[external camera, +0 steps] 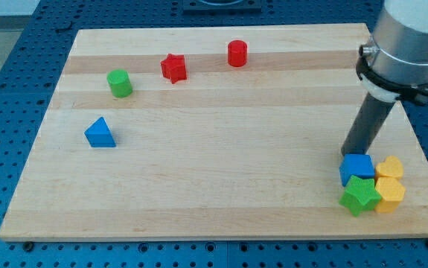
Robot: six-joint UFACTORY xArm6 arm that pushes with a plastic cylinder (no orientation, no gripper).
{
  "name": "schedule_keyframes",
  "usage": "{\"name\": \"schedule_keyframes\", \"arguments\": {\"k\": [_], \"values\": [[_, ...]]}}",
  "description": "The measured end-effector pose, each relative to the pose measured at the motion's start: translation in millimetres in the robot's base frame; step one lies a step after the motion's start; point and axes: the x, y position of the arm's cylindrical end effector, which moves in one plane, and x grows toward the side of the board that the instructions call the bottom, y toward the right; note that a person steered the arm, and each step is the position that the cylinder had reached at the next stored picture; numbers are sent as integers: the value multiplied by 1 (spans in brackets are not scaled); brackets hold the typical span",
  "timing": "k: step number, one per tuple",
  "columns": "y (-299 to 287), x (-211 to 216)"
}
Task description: Slide the blue triangle towards center
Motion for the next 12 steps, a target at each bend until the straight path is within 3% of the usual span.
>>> {"name": "schedule_keyframes", "arguments": {"k": [2, 3, 6, 8, 9, 12], "values": [[-6, -8], [-71, -47], [-308, -62], [-438, -121], [-472, -109], [-406, -53]]}}
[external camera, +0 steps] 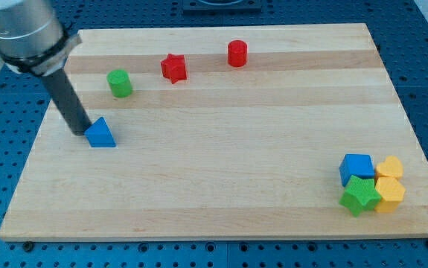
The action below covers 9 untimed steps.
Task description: Slide the blue triangle towards center
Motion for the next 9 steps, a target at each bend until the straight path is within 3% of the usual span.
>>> {"name": "schedule_keyframes", "arguments": {"k": [2, 3, 5, 6, 9], "values": [[89, 0], [82, 0], [4, 15], [23, 34], [223, 34]]}}
